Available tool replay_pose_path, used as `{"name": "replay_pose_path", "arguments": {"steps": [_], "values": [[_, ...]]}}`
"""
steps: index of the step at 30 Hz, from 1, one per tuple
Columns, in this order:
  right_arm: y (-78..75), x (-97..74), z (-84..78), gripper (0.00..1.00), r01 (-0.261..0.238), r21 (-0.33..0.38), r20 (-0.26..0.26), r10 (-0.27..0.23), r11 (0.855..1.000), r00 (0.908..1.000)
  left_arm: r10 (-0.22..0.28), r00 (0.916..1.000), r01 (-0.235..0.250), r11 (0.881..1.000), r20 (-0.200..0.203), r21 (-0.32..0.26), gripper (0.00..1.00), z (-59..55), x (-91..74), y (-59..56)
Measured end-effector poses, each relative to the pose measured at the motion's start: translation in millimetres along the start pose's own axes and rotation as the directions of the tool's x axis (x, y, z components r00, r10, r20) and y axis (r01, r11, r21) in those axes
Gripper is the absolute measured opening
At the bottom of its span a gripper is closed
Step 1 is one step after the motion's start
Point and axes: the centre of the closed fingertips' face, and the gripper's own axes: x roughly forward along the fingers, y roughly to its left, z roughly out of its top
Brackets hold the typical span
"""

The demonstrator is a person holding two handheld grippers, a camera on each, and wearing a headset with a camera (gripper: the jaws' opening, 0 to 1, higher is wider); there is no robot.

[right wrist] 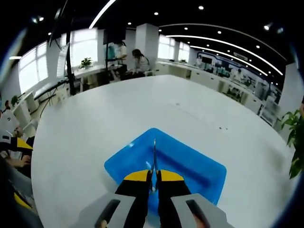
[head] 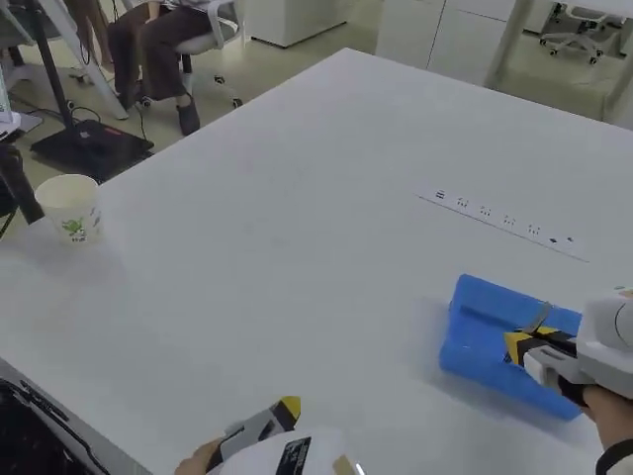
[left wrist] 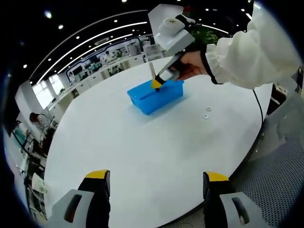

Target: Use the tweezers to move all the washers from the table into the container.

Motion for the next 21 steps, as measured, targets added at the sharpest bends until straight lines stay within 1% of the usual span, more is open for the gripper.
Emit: {"name": "replay_pose_path", "arguments": {"steps": [5, 8, 13, 15, 21], "values": [[-1.1, 3.5, -3.0, 0.02, -0.005, -0.006, -0.011, 0.005, 1.0, 0.9999, 0.0, 1.0, 0.0, 1.0, -0.004, 0.002, 0.81, -0.7, 0.3, -0.3], [-3.2, 6.9, -6.3, 0.02, 0.0, -0.02, -0.022, -0.001, 1.0, 0.9997, 0.0, 1.0, 0.0, 1.0, -0.009, 0.0, 0.81, -1.6, 0.5, -0.1], [-4.0, 8.4, -5.8, 0.02, -0.001, -0.023, -0.019, 0.0, 1.0, 0.9998, -0.003, 1.0, 0.003, 1.0, -0.008, -0.001, 0.81, -1.1, 0.5, -0.5], [-4.2, 8.6, -5.7, 0.02, -0.002, -0.017, -0.017, 0.001, 1.0, 0.9999, -0.002, 0.9999, 0.002, 1.0, -0.013, 0.0, 0.81, -2.0, 0.8, -0.2], [-5.4, 7.2, -6.7, 0.03, 0.002, 0.004, -0.01, -0.002, 1.0, 0.9999, 0.0, 0.9999, 0.0, 1.0, -0.013, -0.002, 0.81, -2.0, 0.8, 0.3]]}}
